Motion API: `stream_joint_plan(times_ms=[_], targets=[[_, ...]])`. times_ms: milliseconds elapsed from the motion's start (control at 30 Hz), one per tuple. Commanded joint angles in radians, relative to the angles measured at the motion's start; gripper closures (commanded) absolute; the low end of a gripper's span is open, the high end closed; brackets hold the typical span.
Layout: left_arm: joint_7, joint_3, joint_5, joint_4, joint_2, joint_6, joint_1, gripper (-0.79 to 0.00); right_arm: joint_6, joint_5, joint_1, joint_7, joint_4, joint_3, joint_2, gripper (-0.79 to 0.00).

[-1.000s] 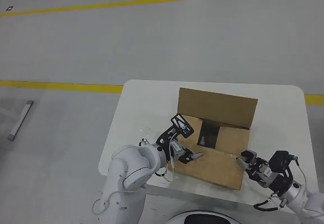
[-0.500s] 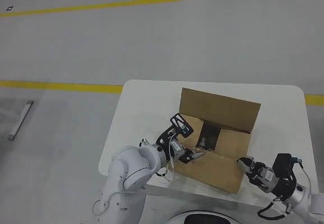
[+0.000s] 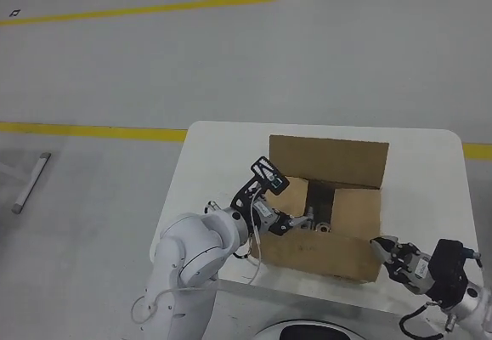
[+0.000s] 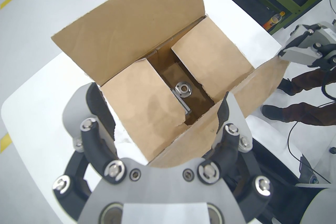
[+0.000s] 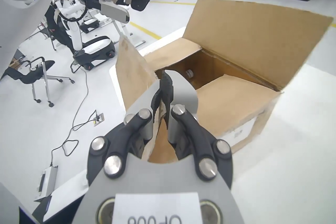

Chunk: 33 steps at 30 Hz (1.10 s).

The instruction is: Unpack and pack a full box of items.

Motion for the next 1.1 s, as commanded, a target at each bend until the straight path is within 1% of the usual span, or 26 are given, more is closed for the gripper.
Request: stream_joint_plan(times_ms=[0,133,233,400,500,767,933,967,1000,1033,1067], targets=[[-0.007,0.000,-0.006,-0.005,0.004,0.000,-0.002,-0.785,-0.014,-0.020,0.022,-0.015,-0.003,0.020,0.004,0.000],[-0.011,0.007,-0.017,-0.006,0.011,0.007,-0.004,-0.785,-0.046,-0.103,0.055,-0.059,-0.011,0.051,0.011,0.000],[-0.016,0.018,-0.018,0.001,0.015,0.021,-0.009,-0.785,-0.069,-0.172,0.040,-0.119,-0.028,0.056,0.014,0.000],[-0.052,0.053,-0.019,0.029,0.021,0.038,-0.024,-0.785,-0.041,-0.311,-0.011,-0.253,-0.033,0.043,0.014,0.000],[-0.082,0.080,-0.037,0.044,0.024,0.038,-0.035,-0.785,-0.024,-0.377,-0.031,-0.313,-0.025,0.034,0.016,0.000],[-0.114,0.126,-0.046,0.056,0.033,0.048,-0.053,-0.785,-0.025,-0.446,-0.054,-0.427,-0.005,0.027,0.024,0.000],[-0.139,0.151,-0.040,0.061,0.040,0.044,-0.057,-0.785,-0.024,-0.458,-0.058,-0.457,0.008,0.024,0.029,0.000],[-0.141,0.155,-0.044,0.061,0.042,0.042,-0.057,-0.785,-0.023,-0.459,-0.059,-0.462,0.010,0.023,0.030,-0.160],[-0.145,0.160,-0.048,0.060,0.043,0.037,-0.058,-0.785,-0.025,-0.459,-0.060,-0.466,0.012,0.021,0.031,-0.259],[-0.149,0.163,-0.050,0.059,0.045,0.035,-0.059,-0.785,-0.026,-0.454,-0.061,-0.472,0.014,0.021,0.031,-0.339],[-0.154,0.166,-0.052,0.058,0.046,0.033,-0.059,-0.785,-0.024,-0.440,-0.063,-0.477,0.019,0.024,0.032,-0.391]])
